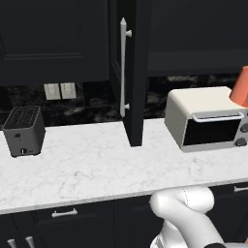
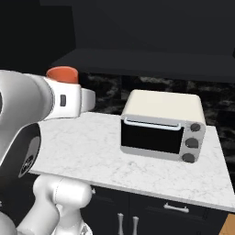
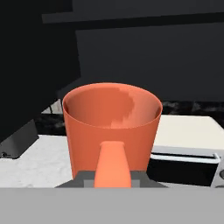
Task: Gather all objects into one cabinet and sort the glasses and bowls to opposite sides.
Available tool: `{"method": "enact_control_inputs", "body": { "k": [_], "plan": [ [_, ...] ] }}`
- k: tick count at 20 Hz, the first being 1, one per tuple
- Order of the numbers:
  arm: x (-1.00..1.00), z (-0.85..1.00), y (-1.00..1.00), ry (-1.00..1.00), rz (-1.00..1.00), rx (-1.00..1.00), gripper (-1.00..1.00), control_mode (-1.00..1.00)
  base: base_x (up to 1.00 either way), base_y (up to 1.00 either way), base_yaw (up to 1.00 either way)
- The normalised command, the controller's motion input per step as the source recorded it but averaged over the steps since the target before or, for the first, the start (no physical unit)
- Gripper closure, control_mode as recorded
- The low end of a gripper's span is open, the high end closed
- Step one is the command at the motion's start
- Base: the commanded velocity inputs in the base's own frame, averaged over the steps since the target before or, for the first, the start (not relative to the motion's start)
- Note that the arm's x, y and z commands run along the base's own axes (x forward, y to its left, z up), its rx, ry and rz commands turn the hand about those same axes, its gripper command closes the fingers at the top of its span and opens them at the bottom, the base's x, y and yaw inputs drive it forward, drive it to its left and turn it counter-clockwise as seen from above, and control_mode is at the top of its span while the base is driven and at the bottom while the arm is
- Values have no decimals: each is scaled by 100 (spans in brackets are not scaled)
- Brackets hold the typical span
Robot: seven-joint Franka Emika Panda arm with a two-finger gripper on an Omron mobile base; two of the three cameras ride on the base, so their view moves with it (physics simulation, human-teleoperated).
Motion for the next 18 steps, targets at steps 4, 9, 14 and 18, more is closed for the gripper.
{"method": "enact_control_inputs", "body": {
  "k": [4,9,14,18],
  "plan": [
    [-51,4,20,0,8,0,100,100,-11,5,3],
    [0,0,0,0,0,0,100,100,-19,28,22],
    [0,0,0,0,0,0,100,100,-23,35,41],
    [0,0,0,0,0,0,100,100,-49,47,37]
  ]
}}
